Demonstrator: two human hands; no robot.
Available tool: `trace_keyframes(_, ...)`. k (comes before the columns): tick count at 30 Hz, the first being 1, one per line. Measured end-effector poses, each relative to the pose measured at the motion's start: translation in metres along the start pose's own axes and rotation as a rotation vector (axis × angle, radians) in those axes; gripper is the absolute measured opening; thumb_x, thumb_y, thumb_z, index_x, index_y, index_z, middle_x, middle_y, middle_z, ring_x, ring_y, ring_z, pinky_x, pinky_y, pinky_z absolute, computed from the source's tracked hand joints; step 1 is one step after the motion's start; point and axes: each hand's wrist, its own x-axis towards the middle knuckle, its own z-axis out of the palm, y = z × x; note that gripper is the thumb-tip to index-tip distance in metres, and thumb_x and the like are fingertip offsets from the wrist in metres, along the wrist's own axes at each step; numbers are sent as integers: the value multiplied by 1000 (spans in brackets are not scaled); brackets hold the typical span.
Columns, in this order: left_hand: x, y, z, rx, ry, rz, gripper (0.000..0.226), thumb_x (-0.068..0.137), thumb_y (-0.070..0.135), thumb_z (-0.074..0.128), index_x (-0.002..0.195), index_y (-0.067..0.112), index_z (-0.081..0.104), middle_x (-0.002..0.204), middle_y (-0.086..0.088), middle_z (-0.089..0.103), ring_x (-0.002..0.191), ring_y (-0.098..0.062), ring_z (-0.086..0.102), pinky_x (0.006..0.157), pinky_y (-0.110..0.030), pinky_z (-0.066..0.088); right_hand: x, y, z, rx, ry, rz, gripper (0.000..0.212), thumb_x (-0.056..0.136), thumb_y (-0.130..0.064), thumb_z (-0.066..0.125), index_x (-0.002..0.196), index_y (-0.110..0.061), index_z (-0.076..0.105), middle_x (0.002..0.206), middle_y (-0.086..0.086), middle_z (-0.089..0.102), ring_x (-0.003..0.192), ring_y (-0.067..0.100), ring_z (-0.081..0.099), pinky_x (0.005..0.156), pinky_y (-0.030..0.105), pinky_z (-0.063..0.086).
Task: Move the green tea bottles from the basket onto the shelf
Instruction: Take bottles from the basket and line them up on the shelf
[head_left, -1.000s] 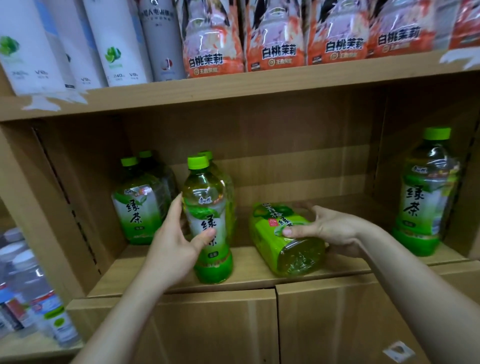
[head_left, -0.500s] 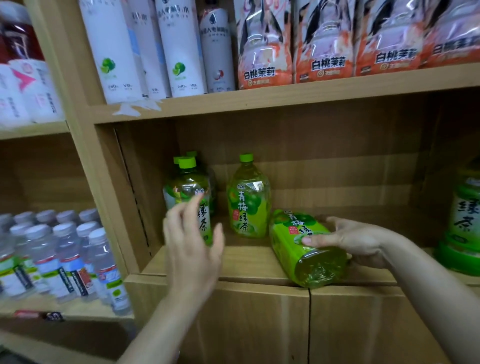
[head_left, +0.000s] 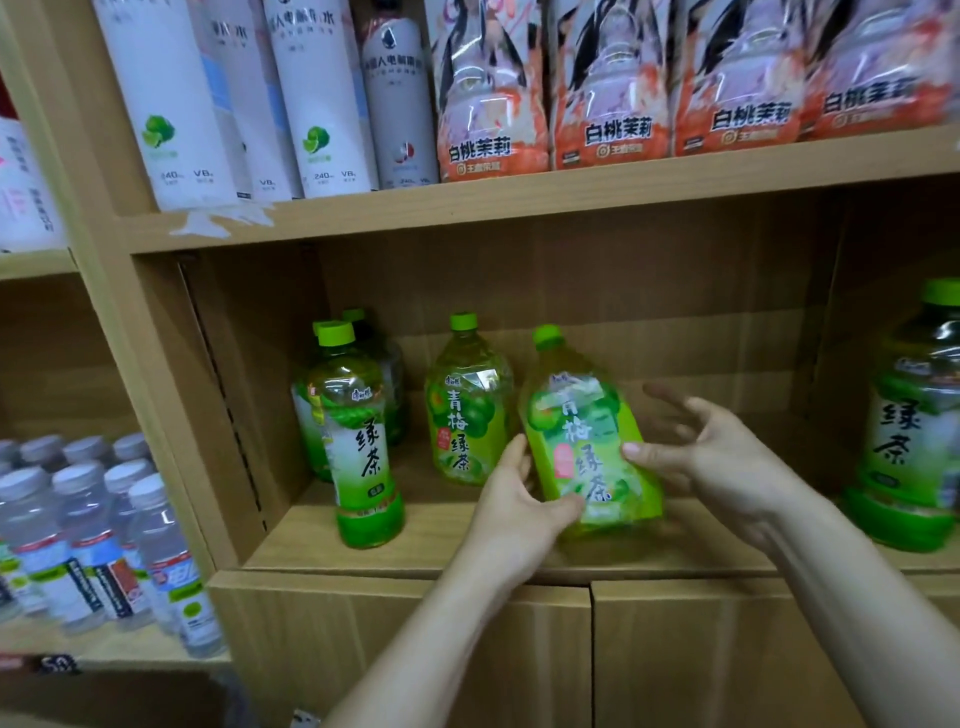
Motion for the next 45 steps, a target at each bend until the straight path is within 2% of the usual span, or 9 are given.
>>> trace_keyframes(3,10,-14,0,82,74,64,76,73,-18,65,119,33,33,110,25,52,103,6,58,90,-16,47,10,3,6,-47,-23,-122,89,63,24,68,138,-14,40,115,5,63,99,12,64,74,17,56)
trace_keyframes(6,17,-28,-5,335,141,116,86,70,-6,72,136,29,27,126,14,46,125,-14,48,105,-36,43,11,18,11,-81,-82,-148,93,62,31,64,135,-23,41,120,5,61,103,9,63,82,22,55)
trace_keyframes(13,14,-30,-22,448,294,215,86,69,20,82,138,34,33,134,5,44,112,-9,50,85,-32,55,13,26,24,-507,-13,-321,117,60,-30,87,145,-48,9,124,-15,54,115,2,53,100,23,42)
trace_keyframes(19,31,-22,-42,543,576,191,103,68,21,82,146,29,15,145,-6,34,133,-26,32,107,-36,29,27,29,27,-568,98,-354,106,65,-32,84,139,-56,12,112,-18,57,111,13,60,97,38,50)
trace_keyframes(23,64,-24,-42,524,553,72,119,64,26,85,148,33,1,146,-13,38,130,-33,43,105,-43,40,48,31,32,-565,162,-268,106,65,-32,84,137,-60,11,132,4,52,117,27,57,99,43,47)
trace_keyframes(27,87,-24,-41,572,568,-68,125,60,40,85,148,34,-3,147,-11,34,133,-34,36,104,-48,39,80,34,38,-570,284,-220,105,62,-31,87,145,-39,22,137,10,50,123,30,51,101,38,43)
trace_keyframes(34,115,-32,-37,541,607,-40,119,62,40,84,148,33,3,140,-18,38,130,-37,36,102,-47,36,124,39,49,-565,409,-214,73,64,-23,86,122,-16,42,120,11,61,111,32,58,89,40,47)
trace_keyframes(39,129,-43,-44,321,596,82,80,65,7,83,127,26,37,129,-11,48,112,-32,56,96,-41,47,143,56,51,-364,464,-284,47,68,-11,82,96,-19,45,105,10,61,102,29,58,88,37,46)
trace_keyframes(45,134,-49,-47,352,557,97,50,75,10,76,107,29,43,123,-7,57,113,-27,56,95,-46,47,139,51,40,-117,333,-231,33,81,-4,69,111,-13,59,103,2,60,104,18,56,93,31,44)
